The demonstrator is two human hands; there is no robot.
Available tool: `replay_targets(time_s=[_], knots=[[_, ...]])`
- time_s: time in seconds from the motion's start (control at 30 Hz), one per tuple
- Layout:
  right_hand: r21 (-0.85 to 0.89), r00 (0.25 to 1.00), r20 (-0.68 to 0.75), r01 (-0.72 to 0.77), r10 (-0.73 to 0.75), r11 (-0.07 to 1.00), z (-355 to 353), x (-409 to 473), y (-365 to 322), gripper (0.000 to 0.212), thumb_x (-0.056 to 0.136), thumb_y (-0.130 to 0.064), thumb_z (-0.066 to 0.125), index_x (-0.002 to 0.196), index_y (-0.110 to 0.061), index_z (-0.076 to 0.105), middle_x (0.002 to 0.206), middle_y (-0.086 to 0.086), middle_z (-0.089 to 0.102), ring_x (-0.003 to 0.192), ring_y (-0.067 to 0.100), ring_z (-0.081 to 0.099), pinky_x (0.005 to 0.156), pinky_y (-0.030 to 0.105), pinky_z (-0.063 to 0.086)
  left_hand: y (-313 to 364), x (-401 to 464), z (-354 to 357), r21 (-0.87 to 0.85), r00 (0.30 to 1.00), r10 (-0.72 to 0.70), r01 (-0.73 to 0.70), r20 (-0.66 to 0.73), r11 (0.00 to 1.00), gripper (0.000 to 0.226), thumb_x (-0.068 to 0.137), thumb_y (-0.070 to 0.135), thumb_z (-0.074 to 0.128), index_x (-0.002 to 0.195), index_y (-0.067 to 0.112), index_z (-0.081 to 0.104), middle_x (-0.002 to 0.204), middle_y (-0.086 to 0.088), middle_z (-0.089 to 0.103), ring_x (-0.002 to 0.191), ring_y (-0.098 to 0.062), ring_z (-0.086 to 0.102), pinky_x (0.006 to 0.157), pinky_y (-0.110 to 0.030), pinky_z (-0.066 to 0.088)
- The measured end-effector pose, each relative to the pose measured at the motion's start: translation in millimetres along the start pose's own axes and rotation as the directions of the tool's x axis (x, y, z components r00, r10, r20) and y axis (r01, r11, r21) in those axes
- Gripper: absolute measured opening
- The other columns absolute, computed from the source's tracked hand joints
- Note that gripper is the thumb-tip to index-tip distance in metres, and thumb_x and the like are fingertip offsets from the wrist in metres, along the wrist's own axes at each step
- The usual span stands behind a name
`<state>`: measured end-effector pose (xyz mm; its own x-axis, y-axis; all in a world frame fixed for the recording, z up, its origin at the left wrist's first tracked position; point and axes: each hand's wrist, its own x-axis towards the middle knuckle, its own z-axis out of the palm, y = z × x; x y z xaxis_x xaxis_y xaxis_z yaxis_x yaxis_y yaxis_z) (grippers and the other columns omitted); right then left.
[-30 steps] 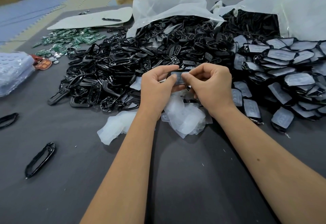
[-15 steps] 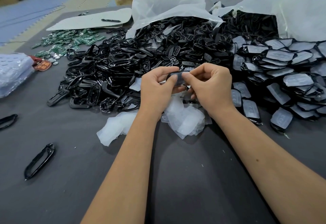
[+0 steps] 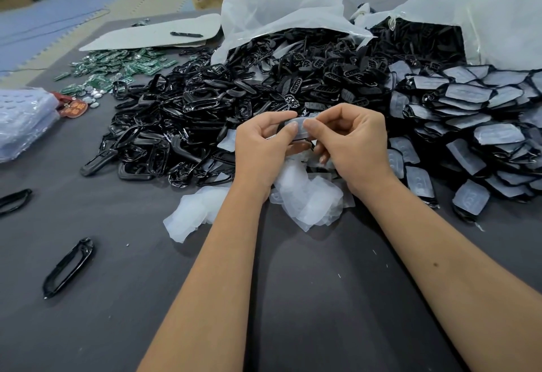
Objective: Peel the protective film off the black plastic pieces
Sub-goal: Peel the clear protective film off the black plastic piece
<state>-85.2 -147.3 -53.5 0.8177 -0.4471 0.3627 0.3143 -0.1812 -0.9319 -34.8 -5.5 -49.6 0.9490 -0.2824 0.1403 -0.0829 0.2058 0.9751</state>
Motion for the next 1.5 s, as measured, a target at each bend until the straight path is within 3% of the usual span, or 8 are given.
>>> replay_targets(time_s=[0.13,0.4,0.73,1.03,1.5], knots=[[-0.043,1.000,-0.023,-0.012,0.011,0.999,0.6,-0.3,0.3,0.016,0.085,-0.021,0.086,0.076,-0.018,0.073,0.064,0.004,0.073,0.045,0.018,0.066,0.039,0.024,0.047,0.9,-1.4,0.7,-0.016,1.000,-0.005,0.005,0.010,1.000,0.014,0.097,-0.005,0.066,0.108,-0.001,0.073,0.096,-0.019,0.078,0.088,-0.031,0.078,0.077,-0.040,0.065],[-0.141,0.998,-0.066,-0.017,0.007,0.990,1.5,-0.4,1.6,0.019,0.083,-0.023,0.087,0.073,-0.018,0.072,0.062,0.000,0.073,0.043,0.016,0.066,0.038,0.023,0.046,0.8,-1.6,2.1,0.013,1.000,0.008,-0.009,0.006,1.000,0.019,0.096,-0.009,0.064,0.103,0.005,0.075,0.093,-0.018,0.078,0.084,-0.028,0.078,0.073,-0.033,0.064],[-0.321,0.992,-0.108,0.024,-0.061,0.947,2.2,1.0,0.2,0.018,0.083,-0.024,0.087,0.075,-0.015,0.074,0.063,-0.005,0.072,0.056,0.008,0.069,0.057,0.028,0.057,1.3,-2.2,2.5,0.009,1.000,0.002,-0.002,-0.003,1.000,0.017,0.096,-0.010,0.063,0.109,-0.003,0.072,0.096,-0.020,0.077,0.083,-0.026,0.078,0.071,-0.031,0.064],[-0.351,0.987,-0.105,0.076,-0.120,0.933,3.3,-0.6,-4.5,0.015,0.083,-0.025,0.087,0.075,-0.017,0.077,0.066,-0.011,0.071,0.059,0.002,0.066,0.059,0.016,0.052,2.9,-3.6,3.0,0.003,1.000,-0.004,0.004,0.010,1.000,0.017,0.097,-0.010,0.062,0.106,0.000,0.072,0.090,-0.016,0.078,0.083,-0.023,0.079,0.071,-0.032,0.064],[-0.322,0.989,-0.137,0.011,-0.058,0.947,3.1,2.2,-1.1,0.019,0.083,-0.027,0.086,0.070,-0.018,0.075,0.062,-0.007,0.071,0.054,0.004,0.065,0.055,0.021,0.051,3.2,-3.8,4.4,0.031,1.000,0.006,-0.006,0.005,0.999,0.017,0.097,-0.007,0.064,0.101,0.005,0.074,0.086,-0.012,0.078,0.074,-0.025,0.077,0.066,-0.029,0.062]])
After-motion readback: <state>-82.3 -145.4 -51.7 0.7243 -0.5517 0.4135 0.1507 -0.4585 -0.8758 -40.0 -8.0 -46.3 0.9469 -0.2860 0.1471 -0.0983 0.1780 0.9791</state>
